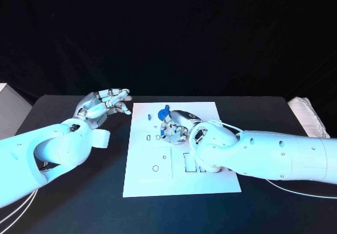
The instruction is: Assemble the parts on the task board
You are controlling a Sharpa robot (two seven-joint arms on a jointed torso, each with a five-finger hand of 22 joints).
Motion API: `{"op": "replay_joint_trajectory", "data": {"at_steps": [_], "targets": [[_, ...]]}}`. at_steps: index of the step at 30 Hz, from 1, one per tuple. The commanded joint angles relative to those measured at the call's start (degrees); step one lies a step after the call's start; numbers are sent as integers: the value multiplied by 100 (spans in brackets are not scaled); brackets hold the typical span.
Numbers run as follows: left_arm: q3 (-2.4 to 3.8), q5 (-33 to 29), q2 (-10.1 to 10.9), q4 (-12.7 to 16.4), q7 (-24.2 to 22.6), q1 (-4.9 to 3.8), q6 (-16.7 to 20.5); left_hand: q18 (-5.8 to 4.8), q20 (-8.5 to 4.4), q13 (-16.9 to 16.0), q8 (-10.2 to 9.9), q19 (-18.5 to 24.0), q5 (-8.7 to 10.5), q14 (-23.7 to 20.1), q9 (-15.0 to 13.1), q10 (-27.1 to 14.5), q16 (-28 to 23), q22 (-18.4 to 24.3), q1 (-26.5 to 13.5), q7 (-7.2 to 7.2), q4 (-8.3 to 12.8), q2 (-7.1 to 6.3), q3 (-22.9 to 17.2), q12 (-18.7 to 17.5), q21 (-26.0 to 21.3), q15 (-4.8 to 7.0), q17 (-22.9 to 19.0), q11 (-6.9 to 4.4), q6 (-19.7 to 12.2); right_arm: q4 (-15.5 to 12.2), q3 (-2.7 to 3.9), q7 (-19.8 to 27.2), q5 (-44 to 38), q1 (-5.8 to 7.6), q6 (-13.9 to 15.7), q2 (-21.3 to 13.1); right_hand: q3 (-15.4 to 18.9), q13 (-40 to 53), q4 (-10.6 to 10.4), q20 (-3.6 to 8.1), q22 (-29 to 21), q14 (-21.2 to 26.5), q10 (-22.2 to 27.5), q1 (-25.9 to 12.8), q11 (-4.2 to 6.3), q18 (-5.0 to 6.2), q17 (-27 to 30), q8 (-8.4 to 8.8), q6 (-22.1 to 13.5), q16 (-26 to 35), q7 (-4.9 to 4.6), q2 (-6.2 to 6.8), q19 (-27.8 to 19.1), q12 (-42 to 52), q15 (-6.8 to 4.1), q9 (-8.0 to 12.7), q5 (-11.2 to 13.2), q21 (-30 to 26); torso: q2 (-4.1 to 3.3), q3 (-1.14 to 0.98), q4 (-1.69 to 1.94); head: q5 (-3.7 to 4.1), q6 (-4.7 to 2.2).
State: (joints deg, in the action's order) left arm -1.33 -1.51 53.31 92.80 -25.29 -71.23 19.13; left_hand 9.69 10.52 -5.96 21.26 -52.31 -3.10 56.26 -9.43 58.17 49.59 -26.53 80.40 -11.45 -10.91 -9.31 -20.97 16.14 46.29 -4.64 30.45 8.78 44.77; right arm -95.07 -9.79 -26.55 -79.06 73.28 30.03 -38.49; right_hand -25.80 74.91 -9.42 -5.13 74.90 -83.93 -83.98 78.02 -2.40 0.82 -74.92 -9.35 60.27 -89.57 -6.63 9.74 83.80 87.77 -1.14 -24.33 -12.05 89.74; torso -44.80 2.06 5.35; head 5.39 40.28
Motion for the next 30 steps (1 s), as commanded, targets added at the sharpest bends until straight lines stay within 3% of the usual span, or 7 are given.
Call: {"op": "replay_joint_trajectory", "data": {"at_steps": [1,12,30], "targets": [[1,72,-10,6,35,-3,-81,73,-44,-9,28,12,19,71,-6,-16,93,-68,-24,-102,-9,-22,-48,38,107,5,45,-27,-15,25,-2,-328,-390,-33,-183,43,-20,1323,-9,40,1510,-581,-439,-77,26,-82,-1394,-48,10,-4,-3,-2,620,-21,-45,-112,-17,26,-9,-11,5,0,23],[-1,107,-12,3,68,-3,-92,77,-60,-19,72,51,18,167,-11,-40,374,-272,-41,-94,-17,-46,-99,101,439,24,174,-38,-33,117,-9,-423,-605,-131,-216,196,-15,1326,-18,41,1510,-582,-442,-121,30,-82,-1398,-61,12,-5,1,17,620,-18,-47,-121,-30,26,2,-11,1,-7,87],[-2,112,0,-1,90,-3,-110,78,-62,-19,79,60,19,180,-11,-51,436,-320,-45,-93,-18,-53,-110,112,519,26,202,-38,-41,294,-13,-429,-760,-200,-231,281,-8,1314,-21,43,1510,-580,-432,-182,28,-82,-1388,-56,-33,-2,-6,63,620,-35,-48,-124,-35,26,8,-5,-2,-18,105]]}}
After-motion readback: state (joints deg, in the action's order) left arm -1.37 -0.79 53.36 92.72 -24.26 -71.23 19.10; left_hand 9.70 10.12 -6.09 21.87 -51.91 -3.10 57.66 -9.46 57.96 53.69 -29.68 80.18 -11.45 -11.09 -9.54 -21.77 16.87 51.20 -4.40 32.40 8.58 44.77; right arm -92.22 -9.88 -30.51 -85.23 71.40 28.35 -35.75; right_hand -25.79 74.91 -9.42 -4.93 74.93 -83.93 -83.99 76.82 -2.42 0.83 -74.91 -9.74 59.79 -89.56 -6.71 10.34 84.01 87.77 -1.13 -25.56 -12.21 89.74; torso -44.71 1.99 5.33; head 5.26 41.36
